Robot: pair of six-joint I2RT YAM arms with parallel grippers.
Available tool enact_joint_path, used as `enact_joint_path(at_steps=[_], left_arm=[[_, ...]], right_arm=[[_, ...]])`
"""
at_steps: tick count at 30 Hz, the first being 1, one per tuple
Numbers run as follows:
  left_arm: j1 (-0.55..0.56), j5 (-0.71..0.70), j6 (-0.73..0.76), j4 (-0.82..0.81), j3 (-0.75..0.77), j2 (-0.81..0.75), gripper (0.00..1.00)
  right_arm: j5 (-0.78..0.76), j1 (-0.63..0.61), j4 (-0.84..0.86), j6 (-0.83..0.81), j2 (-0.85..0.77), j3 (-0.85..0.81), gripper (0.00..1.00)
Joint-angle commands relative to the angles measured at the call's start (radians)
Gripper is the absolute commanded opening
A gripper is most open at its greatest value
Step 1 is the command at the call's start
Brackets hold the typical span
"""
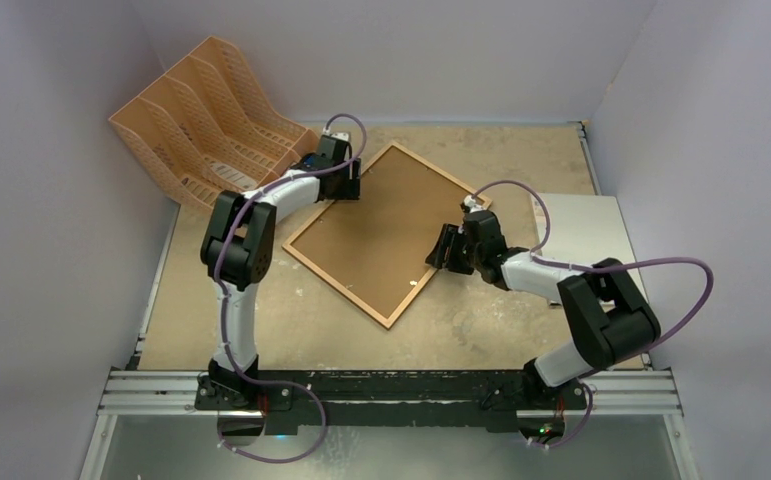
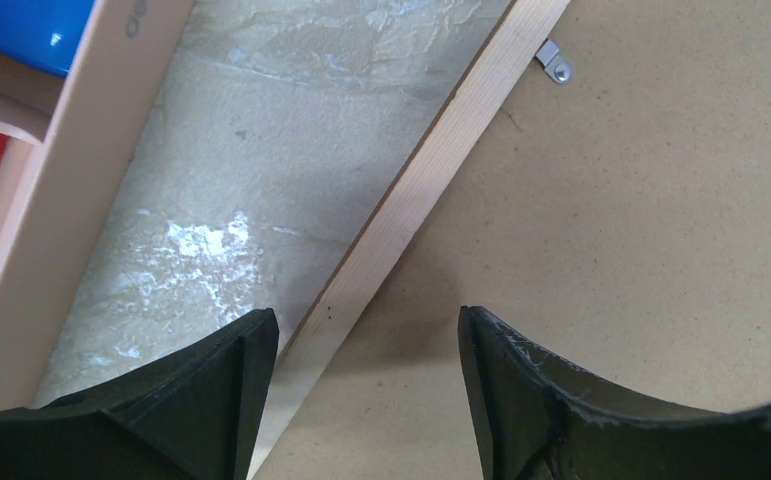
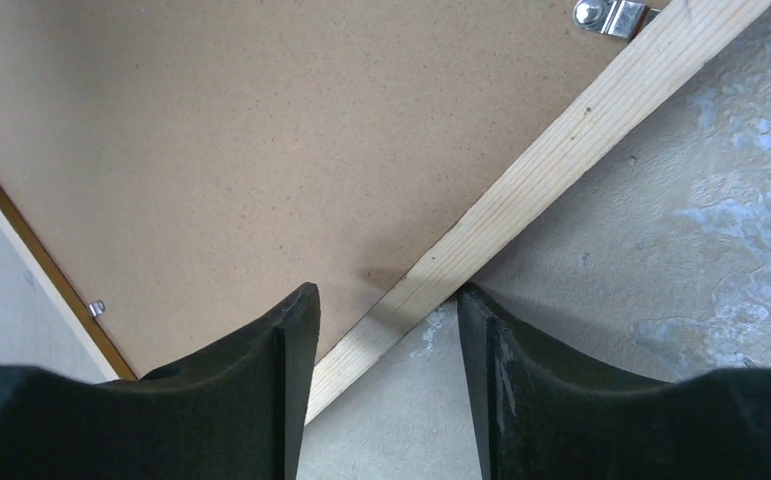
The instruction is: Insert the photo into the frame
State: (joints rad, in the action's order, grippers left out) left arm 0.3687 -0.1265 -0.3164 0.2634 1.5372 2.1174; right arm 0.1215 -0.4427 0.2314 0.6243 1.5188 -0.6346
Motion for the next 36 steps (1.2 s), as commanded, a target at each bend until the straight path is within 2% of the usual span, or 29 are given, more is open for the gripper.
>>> enact_joint_path(at_steps=[1,4,12,18,22,25,29,32,36], left_arm=[[-0.003,-0.052,0.051,-0.045,0.022,0.009,0.69],[-0.002,-0.070,0.066,-0.071,0.000,-0.015,0.70],[-0.002,-0.039,0.080,-0.038,-0.033,-0.024,0.69],[-0.008,0.048,0.048,0.022,-0.055,-0.019,0.67],[-0.010,0.101,-0.004,0.057,-0.088,-0.018,0.59],[-0.010,0.153,-0.051,0.036,-0.156,-0.057,0.50],[-0.006,0.215,-0.124,-0.027,-0.323,-0.162,0.37],[0.008,0.235,-0.165,-0.066,-0.444,-0.254,0.33],[0.047,0.267,-0.213,-0.142,-0.600,-0.336,0.31]], right_arm=[[-0.008,-0.007,-0.071,-0.012,0.033,0.007,0.53],[-0.060,-0.004,-0.108,-0.001,0.023,-0.001,0.44],[-0.138,0.001,-0.225,-0.004,0.009,-0.037,0.36],[-0.187,0.035,-0.297,-0.015,-0.069,-0.023,0.35],[-0.205,0.066,-0.322,-0.026,-0.112,-0.020,0.35],[-0.207,0.081,-0.336,-0.036,-0.137,-0.020,0.36],[-0.191,0.091,-0.352,-0.034,-0.160,-0.035,0.40],[-0.145,0.092,-0.357,-0.004,-0.184,-0.051,0.51],[-0.130,0.092,-0.392,-0.002,-0.185,-0.095,0.57]])
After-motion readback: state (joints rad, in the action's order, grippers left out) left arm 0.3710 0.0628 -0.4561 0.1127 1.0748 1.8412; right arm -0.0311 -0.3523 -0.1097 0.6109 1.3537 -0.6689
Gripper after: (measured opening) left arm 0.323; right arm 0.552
